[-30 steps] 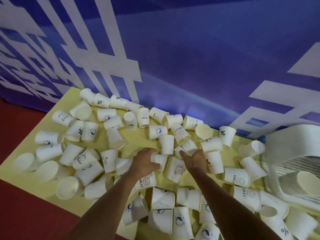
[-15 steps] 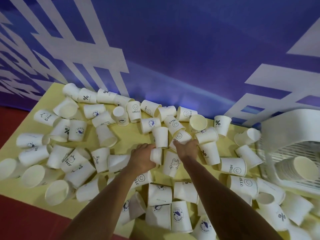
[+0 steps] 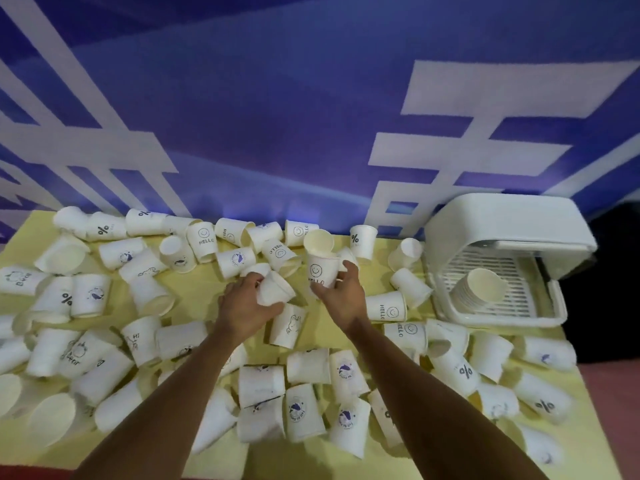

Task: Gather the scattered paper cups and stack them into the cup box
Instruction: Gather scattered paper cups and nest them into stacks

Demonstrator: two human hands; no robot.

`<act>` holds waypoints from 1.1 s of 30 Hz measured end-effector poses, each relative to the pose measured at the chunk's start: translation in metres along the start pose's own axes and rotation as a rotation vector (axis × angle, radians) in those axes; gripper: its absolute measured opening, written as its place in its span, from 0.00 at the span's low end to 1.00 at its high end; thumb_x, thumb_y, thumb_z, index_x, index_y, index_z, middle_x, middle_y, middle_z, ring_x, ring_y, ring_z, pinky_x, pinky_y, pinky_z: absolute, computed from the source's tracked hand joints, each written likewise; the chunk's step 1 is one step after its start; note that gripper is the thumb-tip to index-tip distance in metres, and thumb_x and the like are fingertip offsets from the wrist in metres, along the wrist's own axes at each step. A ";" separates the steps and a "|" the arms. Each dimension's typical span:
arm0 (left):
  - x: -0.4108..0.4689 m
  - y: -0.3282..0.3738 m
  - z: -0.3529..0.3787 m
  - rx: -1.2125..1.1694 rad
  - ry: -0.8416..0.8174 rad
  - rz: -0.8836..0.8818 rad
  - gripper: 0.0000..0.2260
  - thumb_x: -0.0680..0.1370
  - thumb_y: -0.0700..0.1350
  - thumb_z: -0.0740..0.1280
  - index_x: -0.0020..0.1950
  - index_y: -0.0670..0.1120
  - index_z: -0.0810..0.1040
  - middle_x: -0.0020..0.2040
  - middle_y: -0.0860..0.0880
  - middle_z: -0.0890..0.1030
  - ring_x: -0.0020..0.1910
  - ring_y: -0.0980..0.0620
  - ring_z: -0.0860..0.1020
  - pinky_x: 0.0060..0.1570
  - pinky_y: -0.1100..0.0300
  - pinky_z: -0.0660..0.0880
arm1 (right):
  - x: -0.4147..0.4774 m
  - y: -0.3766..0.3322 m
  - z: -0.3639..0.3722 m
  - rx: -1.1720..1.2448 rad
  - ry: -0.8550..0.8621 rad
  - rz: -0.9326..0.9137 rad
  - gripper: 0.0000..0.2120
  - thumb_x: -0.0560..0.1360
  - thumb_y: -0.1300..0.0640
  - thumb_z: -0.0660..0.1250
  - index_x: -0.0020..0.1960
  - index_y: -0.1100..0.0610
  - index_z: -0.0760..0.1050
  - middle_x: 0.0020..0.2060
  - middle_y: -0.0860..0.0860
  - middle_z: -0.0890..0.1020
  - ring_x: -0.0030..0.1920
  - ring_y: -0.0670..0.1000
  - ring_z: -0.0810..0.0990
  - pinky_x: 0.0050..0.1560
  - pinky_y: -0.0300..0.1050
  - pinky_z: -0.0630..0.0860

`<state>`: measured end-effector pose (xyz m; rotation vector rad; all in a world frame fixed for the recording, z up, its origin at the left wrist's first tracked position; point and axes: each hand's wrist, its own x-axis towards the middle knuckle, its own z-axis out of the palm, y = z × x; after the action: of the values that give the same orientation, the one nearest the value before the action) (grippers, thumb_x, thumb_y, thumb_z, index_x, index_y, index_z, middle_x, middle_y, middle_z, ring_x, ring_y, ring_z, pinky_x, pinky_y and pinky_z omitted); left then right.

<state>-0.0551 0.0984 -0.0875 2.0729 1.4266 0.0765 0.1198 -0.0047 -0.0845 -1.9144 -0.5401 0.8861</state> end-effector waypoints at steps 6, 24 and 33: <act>-0.012 0.078 0.027 -0.126 -0.060 0.100 0.31 0.64 0.61 0.75 0.62 0.51 0.72 0.57 0.51 0.79 0.56 0.46 0.76 0.56 0.49 0.74 | -0.017 0.009 -0.086 0.032 0.151 -0.167 0.38 0.67 0.53 0.79 0.70 0.44 0.62 0.61 0.45 0.78 0.59 0.46 0.79 0.58 0.47 0.79; -0.049 0.202 0.094 -0.284 -0.188 0.208 0.29 0.68 0.50 0.78 0.66 0.47 0.71 0.57 0.51 0.78 0.55 0.51 0.76 0.51 0.60 0.71 | -0.016 0.065 -0.266 -0.125 0.578 -0.163 0.31 0.68 0.54 0.77 0.66 0.52 0.67 0.58 0.50 0.81 0.58 0.57 0.79 0.57 0.52 0.76; -0.056 0.204 0.096 -0.299 -0.155 0.182 0.27 0.69 0.51 0.78 0.63 0.48 0.71 0.57 0.52 0.78 0.55 0.52 0.76 0.50 0.60 0.71 | -0.007 0.079 -0.266 -0.188 0.505 -0.127 0.32 0.68 0.52 0.78 0.68 0.52 0.67 0.60 0.52 0.80 0.59 0.56 0.79 0.57 0.54 0.78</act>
<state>0.1262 -0.0397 -0.0447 1.9101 1.0615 0.1874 0.3199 -0.1968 -0.0694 -2.1464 -0.4402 0.2557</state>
